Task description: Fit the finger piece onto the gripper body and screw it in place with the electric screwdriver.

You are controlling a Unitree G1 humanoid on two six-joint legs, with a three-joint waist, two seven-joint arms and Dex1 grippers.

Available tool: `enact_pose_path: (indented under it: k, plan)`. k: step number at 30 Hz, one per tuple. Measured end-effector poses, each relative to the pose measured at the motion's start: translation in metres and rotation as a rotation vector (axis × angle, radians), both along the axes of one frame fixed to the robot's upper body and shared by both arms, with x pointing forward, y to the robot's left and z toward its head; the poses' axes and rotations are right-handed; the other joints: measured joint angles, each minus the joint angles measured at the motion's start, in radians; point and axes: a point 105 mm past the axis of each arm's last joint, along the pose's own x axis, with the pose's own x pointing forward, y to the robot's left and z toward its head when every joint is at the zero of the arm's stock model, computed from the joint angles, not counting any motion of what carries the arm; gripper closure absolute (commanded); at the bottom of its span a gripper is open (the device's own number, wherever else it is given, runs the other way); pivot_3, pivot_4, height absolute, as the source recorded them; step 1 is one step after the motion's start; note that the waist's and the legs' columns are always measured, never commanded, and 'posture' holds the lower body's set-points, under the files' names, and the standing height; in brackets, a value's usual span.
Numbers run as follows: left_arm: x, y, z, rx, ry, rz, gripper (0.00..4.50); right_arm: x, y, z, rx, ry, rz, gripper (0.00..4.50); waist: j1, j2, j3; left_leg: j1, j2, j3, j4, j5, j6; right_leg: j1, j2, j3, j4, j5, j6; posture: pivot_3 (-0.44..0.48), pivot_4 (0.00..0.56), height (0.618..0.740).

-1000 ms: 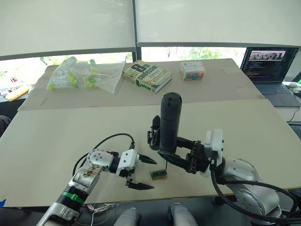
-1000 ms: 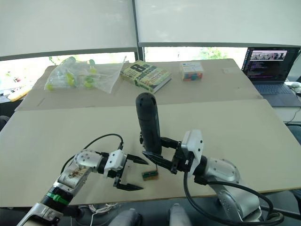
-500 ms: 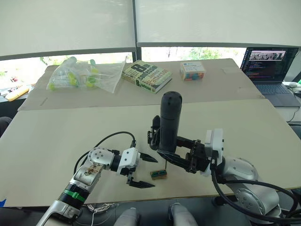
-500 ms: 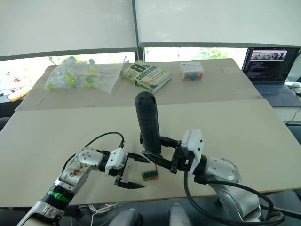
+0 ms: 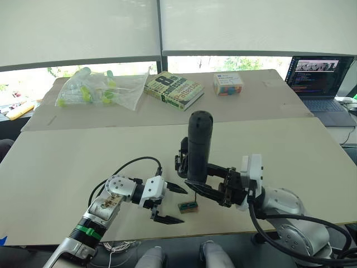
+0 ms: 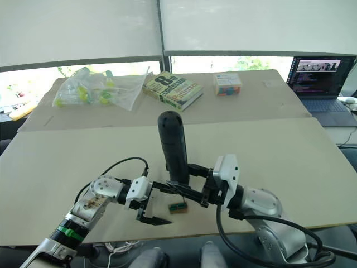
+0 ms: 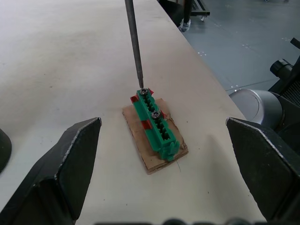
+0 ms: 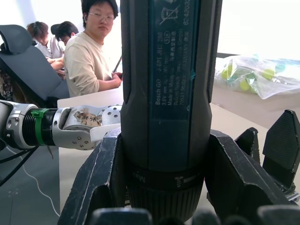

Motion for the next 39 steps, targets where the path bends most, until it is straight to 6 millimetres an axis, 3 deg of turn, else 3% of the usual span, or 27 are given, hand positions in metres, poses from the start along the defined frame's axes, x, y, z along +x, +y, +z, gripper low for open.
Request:
enact_pose_path:
  k: [39]
  plan:
    - [-0.0001,-0.0001,-0.0004,0.001,0.001,-0.001,0.00,-0.0003,0.0020,-0.0051,-0.021,0.006,-0.002,2.59,0.000,0.000,0.000,0.000,0.000,0.000,0.000,0.000,0.000,0.000,0.000,0.000,0.000,0.000,0.000,0.000,0.150,0.740]
